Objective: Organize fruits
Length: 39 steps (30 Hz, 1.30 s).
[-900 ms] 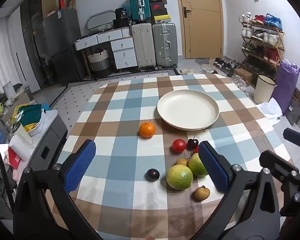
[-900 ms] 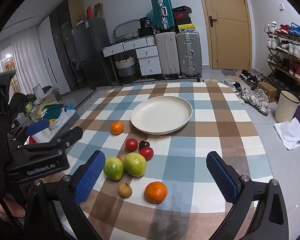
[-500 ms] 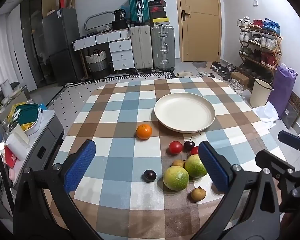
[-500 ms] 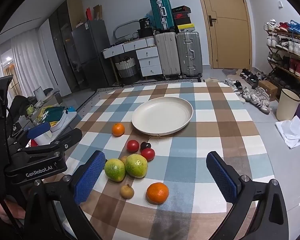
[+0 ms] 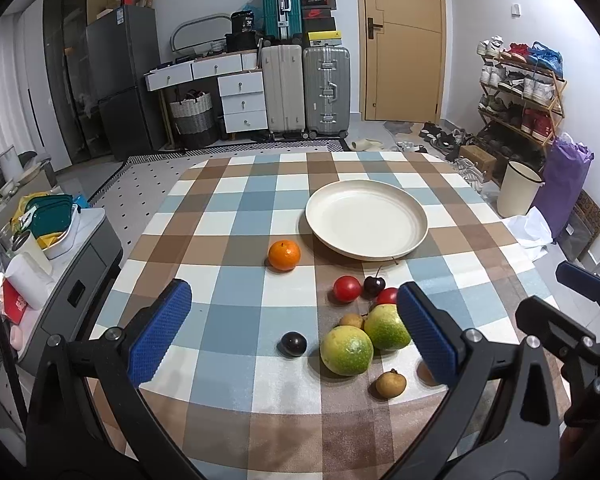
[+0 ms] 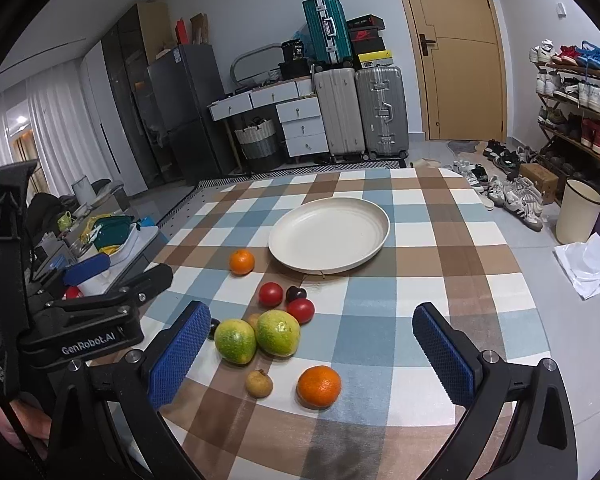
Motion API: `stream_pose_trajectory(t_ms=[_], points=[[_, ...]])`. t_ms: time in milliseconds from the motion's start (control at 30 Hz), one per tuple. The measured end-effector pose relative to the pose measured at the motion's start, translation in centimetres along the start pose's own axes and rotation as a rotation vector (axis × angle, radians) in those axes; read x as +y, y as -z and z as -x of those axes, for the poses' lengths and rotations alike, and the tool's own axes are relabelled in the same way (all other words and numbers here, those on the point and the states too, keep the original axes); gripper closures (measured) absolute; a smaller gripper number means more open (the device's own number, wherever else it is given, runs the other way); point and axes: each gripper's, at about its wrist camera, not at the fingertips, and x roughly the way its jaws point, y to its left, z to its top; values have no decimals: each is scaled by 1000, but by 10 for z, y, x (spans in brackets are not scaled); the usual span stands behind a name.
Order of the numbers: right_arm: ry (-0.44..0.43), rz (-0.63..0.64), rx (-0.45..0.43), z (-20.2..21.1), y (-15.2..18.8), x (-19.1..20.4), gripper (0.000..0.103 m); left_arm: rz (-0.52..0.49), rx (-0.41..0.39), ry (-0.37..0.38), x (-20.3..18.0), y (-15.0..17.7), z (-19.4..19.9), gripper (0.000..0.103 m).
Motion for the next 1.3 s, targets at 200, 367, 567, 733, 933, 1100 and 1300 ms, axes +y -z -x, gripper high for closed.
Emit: stream_pose_trajectory(t_ms=[200,367,567,733,933,1100,1300], points=[[-8,-6,-1,0,-1,0,0,-6,-10,-6,-1,0,1,1],[-5,2,-1,1,0,2,0,-15,-20,-17,-1,-1,2,1],[-1,7,2,2,0,1,0,-16,-18,-17,-1,-1,3,1],[-10,3,-1,3,-1,1,0,-14,-19,-16,1,-2,3,1],[-11,3,-3,3,-2,2,0,-14,-25,-21,3,-3,3,1],[-14,4,-6,4,-3,2,0,-16,-26,-23,2,-3,3,1],[-12,3,-5,4,-3,2,0,-27,-29,-19,1,-2,3,1]])
